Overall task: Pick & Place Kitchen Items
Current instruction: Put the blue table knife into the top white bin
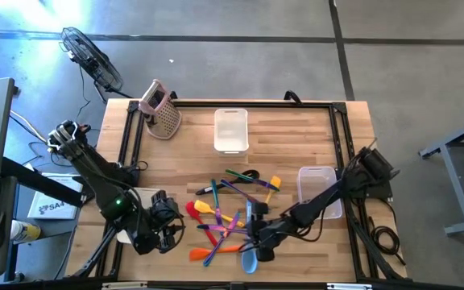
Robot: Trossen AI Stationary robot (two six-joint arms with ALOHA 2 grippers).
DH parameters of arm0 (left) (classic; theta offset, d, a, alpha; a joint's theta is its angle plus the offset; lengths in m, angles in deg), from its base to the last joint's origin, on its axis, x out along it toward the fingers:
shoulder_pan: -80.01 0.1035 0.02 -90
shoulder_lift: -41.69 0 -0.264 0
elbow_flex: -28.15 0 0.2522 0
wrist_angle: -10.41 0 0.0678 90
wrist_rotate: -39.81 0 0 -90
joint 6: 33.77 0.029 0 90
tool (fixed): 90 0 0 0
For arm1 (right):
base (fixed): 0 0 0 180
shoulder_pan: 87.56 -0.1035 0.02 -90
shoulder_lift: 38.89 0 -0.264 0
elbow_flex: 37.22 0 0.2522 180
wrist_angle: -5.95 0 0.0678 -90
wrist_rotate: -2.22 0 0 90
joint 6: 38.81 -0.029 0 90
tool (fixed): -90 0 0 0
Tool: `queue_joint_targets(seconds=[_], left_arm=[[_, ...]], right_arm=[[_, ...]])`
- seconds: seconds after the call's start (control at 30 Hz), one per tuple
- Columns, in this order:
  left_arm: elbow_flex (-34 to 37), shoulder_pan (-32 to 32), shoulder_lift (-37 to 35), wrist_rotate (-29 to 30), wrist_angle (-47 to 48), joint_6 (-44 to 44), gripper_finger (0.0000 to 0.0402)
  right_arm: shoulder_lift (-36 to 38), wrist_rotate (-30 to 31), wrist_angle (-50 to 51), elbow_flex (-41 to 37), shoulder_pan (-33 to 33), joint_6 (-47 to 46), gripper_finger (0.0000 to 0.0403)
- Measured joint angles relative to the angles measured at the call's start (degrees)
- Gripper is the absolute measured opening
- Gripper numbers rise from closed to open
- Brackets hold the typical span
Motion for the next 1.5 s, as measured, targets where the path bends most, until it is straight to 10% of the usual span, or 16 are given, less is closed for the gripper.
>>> queue_joint_targets(seconds=[1.17,1.5], left_arm=[[0.00,0.00,0.02,1.24,0.04,1.68,0.0159],[0.00,0.00,0.02,1.21,0.04,2.10,0.0159]], right_arm=[[-5.76,-0.22,-2.95,0.09,1.85,-0.84,0.0184],[-5.80,-3.90,-2.33,0.11,2.92,-2.18,0.0055]])
